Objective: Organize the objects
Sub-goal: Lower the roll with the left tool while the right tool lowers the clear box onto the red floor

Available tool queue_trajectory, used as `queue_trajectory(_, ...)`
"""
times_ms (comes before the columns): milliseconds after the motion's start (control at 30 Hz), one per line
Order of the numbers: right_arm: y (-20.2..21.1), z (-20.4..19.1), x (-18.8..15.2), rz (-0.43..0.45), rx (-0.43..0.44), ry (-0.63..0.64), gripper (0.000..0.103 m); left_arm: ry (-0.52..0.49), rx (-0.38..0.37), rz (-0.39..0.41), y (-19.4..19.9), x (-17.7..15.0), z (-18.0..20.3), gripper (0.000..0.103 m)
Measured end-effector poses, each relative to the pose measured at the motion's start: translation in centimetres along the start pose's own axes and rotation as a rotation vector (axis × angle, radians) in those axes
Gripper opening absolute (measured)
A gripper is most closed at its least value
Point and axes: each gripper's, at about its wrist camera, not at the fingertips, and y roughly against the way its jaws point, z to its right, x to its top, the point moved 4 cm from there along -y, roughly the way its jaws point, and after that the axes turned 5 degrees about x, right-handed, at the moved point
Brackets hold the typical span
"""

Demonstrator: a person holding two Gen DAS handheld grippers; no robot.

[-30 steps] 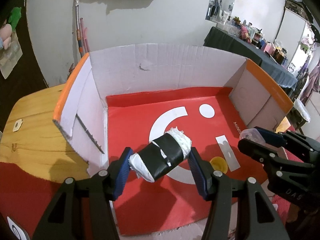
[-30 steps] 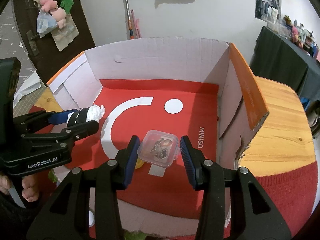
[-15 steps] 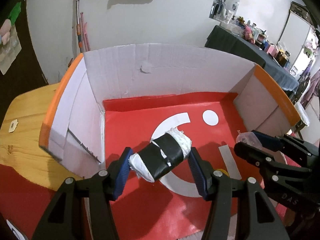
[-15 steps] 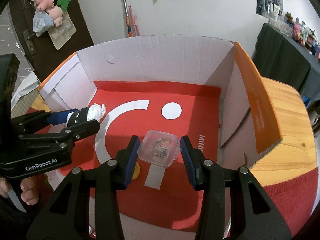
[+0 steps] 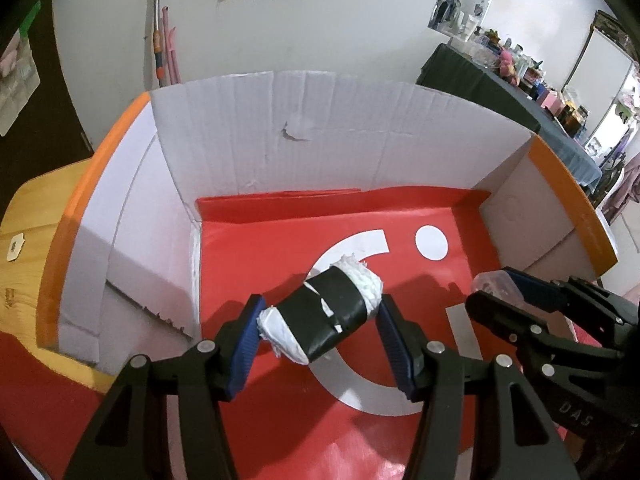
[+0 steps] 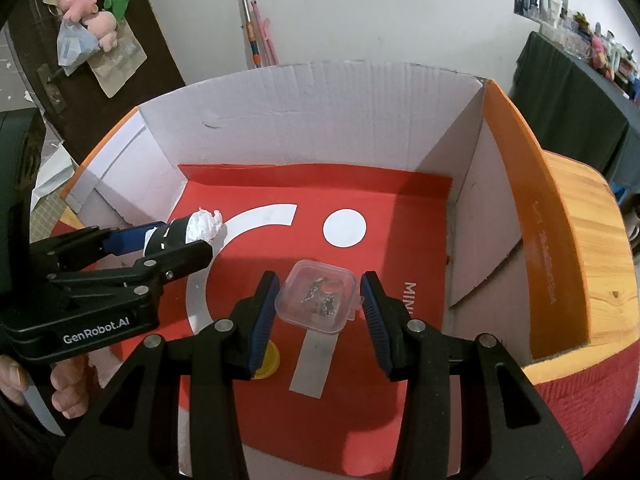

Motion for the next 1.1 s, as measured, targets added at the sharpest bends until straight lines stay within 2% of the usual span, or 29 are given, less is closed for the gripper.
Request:
queue_trajectory(500, -1.9, 1.0, -0.2, -0.072, -0.010, -0.022, 0.041, 0.002, 0.001, -0.055, -1.7, -0.2, -0.2, 0.059)
queue_trajectory(1100, -2.1, 1.1, 0.8, -0.106, -0.002, -0.040, 0.041, 0.024, 0.004, -0.102, -2.7, 0.8, 0.1, 0.059)
